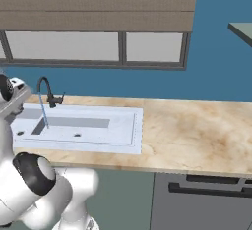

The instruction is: Take the fish out of the fridge, briefly rinse it in the sink, and place it on the tray next to the sink.

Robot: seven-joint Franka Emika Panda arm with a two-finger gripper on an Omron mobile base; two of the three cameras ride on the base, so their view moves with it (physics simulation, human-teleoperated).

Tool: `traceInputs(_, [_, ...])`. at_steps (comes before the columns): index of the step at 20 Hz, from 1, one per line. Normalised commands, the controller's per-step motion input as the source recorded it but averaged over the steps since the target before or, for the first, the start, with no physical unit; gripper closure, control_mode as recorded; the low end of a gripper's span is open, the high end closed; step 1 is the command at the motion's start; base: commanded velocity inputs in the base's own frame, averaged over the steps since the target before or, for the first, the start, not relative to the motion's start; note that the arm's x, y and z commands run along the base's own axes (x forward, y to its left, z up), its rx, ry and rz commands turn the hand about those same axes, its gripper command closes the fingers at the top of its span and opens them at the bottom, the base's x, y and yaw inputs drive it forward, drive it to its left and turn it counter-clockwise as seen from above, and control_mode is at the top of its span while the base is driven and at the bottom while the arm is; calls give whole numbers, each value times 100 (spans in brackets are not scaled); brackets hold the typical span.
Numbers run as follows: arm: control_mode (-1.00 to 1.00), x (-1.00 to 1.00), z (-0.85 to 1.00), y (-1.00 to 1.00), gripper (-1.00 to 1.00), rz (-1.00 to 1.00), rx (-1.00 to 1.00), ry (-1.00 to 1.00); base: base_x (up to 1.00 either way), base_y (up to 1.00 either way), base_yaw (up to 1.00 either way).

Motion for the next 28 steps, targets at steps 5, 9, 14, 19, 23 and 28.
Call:
traceInputs(5, [100,-47,0,8,100,0,2,-26,-18,11,0])
traceInputs(9, [100,0,0,0,100,0,0,0,-90,90,-3])
traceInputs(14, [100,0,0,0,100,0,0,0,-37,100,-25])
traceInputs(19, [100,0,0,0,100,0,0,0,-4,100,-38])
traceInputs(23, [100,0,0,0,100,0,0,0,-8,100,-41])
traceInputs(28, [100,0,0,0,100,0,0,0,-40,100,-42])
